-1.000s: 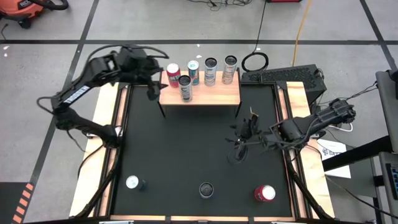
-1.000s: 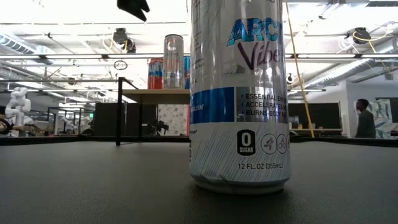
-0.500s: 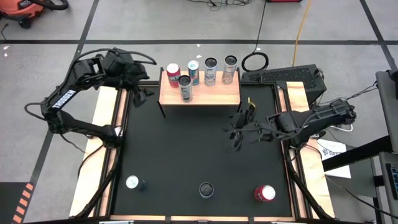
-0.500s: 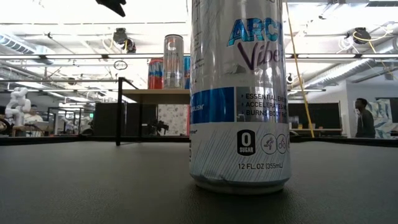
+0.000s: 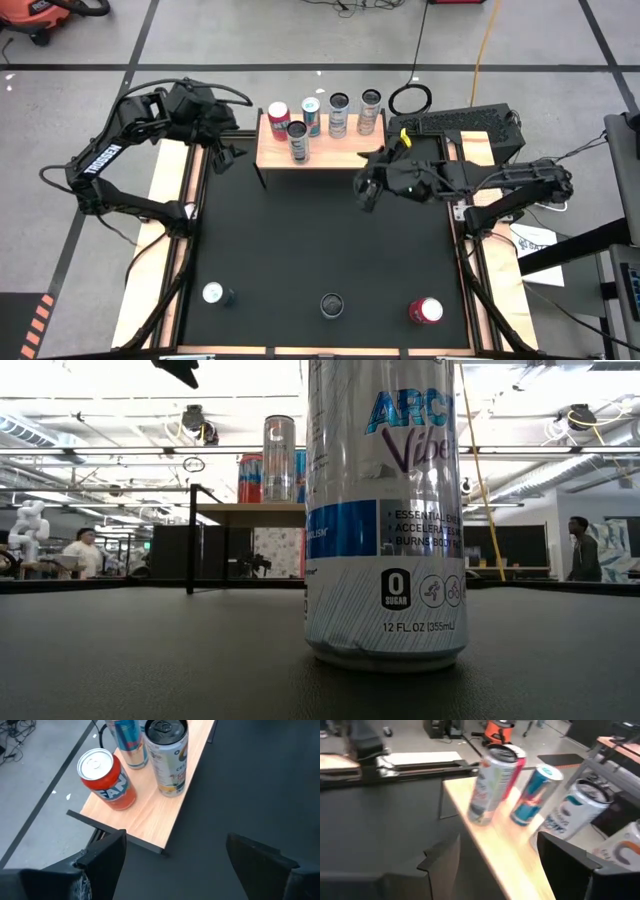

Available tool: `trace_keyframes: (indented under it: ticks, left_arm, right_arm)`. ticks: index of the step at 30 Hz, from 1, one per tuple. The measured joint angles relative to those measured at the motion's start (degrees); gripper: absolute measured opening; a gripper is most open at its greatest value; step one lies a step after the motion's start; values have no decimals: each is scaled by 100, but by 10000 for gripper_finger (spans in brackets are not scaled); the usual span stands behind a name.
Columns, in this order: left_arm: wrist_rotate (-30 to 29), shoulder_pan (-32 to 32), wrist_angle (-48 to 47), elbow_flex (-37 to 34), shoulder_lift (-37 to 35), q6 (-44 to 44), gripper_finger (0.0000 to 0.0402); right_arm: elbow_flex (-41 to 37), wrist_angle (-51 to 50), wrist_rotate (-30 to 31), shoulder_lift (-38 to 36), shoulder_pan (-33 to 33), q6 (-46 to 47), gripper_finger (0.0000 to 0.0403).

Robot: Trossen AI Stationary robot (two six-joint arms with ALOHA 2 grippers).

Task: Place canned beverage on shelf
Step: Put the white-yellow soda can on the shelf aligned with the other white-yellow soda can

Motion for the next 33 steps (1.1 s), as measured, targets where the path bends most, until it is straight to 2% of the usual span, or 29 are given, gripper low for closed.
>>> trace_keyframes:
  ticks: [2, 5, 8, 14, 25, 33]
  left_arm:
    - [83, 0, 0, 0, 0, 40, 338]
    - [116, -1, -3, 0, 1, 143, 338]
    - [120, 0, -10, 0, 2, 151, 338]
    - [120, 0, -22, 0, 2, 155, 338]
    - [117, 0, -24, 0, 2, 186, 338]
    - [117, 0, -24, 0, 2, 186, 338]
  right_arm:
    - [0, 92, -191, 7, -182, -64, 244]
    - [0, 383, -908, 128, -462, -235, 244]
    - [0, 859, -1343, 381, -686, -596, 244]
    - [0, 1609, -1354, 940, -1093, -1203, 244]
    - [0, 2743, -2097, 1631, -1804, -1240, 244]
    - [0, 3306, -2127, 1966, -2055, -1134, 244]
